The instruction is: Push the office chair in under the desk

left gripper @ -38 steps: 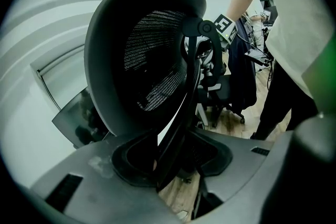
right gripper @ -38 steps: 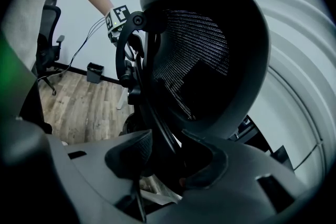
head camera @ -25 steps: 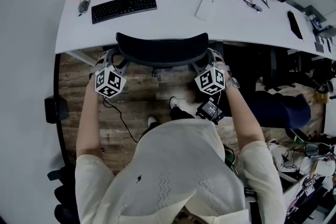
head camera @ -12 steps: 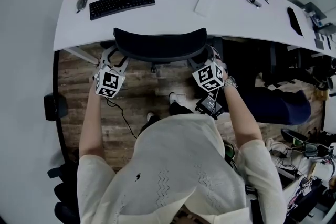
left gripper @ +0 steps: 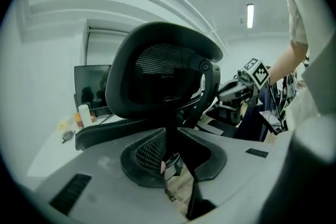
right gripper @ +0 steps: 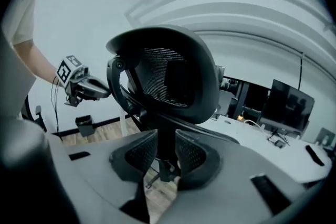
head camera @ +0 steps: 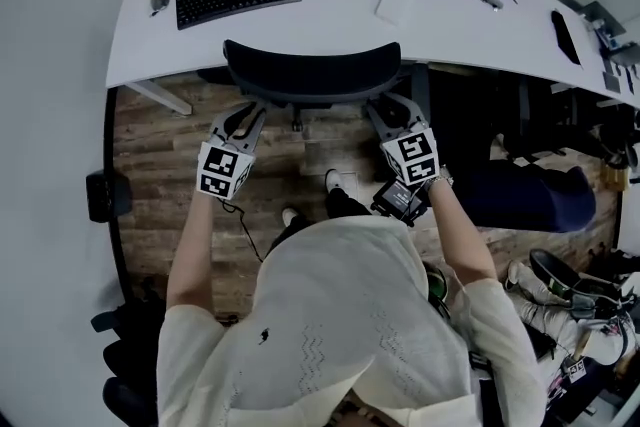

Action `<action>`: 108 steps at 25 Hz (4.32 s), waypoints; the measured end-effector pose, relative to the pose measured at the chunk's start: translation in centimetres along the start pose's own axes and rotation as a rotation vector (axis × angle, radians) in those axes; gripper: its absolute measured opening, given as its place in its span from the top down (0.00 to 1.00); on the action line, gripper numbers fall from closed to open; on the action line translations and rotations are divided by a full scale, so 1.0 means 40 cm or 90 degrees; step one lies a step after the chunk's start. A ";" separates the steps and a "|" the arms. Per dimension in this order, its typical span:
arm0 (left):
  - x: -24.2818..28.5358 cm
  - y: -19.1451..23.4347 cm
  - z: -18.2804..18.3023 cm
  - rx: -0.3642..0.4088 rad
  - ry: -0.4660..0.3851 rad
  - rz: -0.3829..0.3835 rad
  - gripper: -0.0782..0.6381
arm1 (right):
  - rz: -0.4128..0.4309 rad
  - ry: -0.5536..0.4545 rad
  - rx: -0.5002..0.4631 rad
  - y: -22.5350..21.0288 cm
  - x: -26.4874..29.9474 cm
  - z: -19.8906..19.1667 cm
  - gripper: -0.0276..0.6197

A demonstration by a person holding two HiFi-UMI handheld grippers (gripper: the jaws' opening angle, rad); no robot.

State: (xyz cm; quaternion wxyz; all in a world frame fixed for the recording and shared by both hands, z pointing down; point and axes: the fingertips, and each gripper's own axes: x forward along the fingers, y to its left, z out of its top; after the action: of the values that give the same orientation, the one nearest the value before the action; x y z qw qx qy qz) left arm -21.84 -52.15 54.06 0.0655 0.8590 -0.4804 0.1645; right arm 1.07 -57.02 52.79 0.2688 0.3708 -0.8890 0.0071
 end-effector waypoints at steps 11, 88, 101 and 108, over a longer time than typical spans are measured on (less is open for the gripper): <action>-0.069 -0.165 0.016 -0.109 -0.032 -0.053 0.87 | 0.021 -0.041 0.115 0.140 -0.084 -0.008 0.96; -0.538 -0.271 0.307 -0.082 -0.289 0.171 0.87 | -0.011 -0.366 0.155 0.351 -0.528 0.376 0.96; -0.538 -0.260 0.306 -0.085 -0.292 0.170 0.87 | -0.019 -0.366 0.142 0.341 -0.529 0.385 0.96; -0.542 -0.255 0.301 -0.090 -0.292 0.179 0.87 | -0.037 -0.367 0.148 0.308 -0.536 0.385 0.96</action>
State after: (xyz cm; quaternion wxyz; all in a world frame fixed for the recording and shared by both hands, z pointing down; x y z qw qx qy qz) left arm -21.06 -32.59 35.77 -0.0085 0.7922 -0.6072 -0.0605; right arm -1.92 -37.27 31.57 -0.0387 0.4107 -0.9109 -0.0046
